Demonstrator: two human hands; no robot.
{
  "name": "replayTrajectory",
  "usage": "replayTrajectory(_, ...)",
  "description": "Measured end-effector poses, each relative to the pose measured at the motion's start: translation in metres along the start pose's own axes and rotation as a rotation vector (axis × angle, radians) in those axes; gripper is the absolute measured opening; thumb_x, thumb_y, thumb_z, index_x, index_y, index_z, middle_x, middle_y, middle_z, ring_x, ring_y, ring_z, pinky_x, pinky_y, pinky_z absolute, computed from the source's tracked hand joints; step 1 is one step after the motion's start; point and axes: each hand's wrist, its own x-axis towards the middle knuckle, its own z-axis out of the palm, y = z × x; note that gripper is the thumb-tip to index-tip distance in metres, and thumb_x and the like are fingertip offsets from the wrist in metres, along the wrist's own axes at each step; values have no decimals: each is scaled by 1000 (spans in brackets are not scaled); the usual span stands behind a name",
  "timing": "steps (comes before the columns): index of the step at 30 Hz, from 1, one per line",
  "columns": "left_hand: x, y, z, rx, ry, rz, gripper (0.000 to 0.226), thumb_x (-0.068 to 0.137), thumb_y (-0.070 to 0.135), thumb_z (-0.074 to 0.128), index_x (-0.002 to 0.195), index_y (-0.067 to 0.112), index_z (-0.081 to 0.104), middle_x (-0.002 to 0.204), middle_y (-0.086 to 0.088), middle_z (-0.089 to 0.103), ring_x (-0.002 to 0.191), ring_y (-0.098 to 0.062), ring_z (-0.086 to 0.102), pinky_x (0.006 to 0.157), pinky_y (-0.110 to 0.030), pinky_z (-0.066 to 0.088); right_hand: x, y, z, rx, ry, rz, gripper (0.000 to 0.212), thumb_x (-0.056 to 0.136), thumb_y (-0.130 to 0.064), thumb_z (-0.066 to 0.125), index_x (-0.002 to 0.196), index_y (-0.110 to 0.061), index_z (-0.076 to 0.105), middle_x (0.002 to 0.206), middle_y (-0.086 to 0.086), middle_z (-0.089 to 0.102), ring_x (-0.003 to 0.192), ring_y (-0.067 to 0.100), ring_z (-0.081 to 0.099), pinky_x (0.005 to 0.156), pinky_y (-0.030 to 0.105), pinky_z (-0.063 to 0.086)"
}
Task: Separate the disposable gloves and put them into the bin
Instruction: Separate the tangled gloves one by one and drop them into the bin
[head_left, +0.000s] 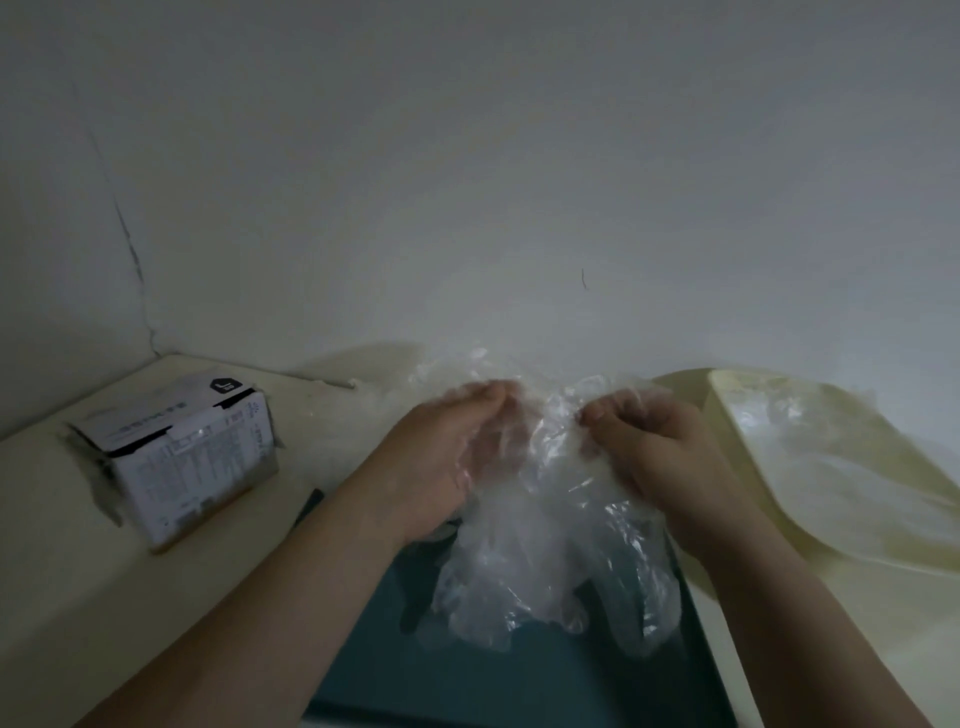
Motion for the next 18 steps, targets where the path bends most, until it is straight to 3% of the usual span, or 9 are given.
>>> replayTrajectory(3,-6,21,-5,-37,-48,92,18,101,21,58,106,11,71,114,-13,77,97,-27,77,79,-39,65,4,3,-9,-253,99,-32,33,100,-25,64,72,-10,74,61,-1,71,45,3,55,54,22,43)
replayTrajectory(6,-20,40,-6,-57,-88,187,21,107,22,51,109,12,69,122,-14,75,99,-28,77,74,-37,65,5,-2,-17,-271,167,-14,34,101,-30,63,74,-12,74,66,0,73,46,4,59,54,27,50)
replayTrajectory(12,-48,50,28,-76,-227,194,31,100,29,51,92,23,80,120,-11,76,79,-19,75,66,-25,63,10,-33,-43,-142,218,-35,18,100,-31,65,88,-19,73,68,5,74,42,14,55,39,24,41)
replayTrajectory(18,-55,46,96,65,-404,192,33,94,24,50,82,19,80,108,-17,77,62,-17,73,54,-24,59,18,-62,-127,-265,275,-71,19,99,-28,65,90,-14,73,66,5,74,38,15,50,39,23,37)
